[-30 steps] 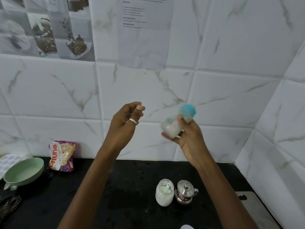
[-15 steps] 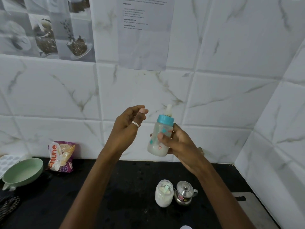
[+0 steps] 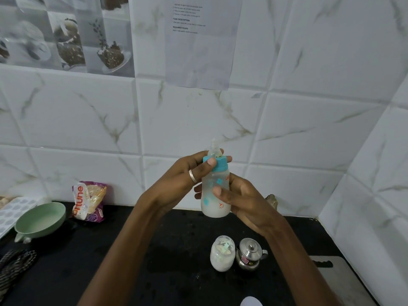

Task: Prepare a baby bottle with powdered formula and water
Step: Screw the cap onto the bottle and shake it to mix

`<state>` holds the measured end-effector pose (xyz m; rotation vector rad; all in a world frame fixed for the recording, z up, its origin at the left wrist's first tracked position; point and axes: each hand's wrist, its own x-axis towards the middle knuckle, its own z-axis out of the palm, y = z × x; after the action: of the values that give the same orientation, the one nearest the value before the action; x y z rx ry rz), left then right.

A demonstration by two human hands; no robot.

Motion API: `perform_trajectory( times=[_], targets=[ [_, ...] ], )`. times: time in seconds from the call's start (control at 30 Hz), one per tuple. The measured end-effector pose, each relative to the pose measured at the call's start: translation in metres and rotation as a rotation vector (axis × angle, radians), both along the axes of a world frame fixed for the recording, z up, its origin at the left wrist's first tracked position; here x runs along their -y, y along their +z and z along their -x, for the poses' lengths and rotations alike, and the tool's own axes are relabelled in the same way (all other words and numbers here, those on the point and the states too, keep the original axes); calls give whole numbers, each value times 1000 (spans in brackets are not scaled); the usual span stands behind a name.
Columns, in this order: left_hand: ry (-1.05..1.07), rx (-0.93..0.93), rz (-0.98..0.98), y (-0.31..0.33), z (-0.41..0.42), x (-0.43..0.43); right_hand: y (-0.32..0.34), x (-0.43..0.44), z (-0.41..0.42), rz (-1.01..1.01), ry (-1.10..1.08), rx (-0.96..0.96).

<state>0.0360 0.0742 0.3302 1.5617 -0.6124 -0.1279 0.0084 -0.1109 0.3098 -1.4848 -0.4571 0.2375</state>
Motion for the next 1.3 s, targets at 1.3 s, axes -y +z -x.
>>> perform_trajectory(
  times=[1.3],
  targets=[
    [-41, -139, 62, -78, -29, -29, -79, -19, -34, 59, -43, -127]
  ],
)
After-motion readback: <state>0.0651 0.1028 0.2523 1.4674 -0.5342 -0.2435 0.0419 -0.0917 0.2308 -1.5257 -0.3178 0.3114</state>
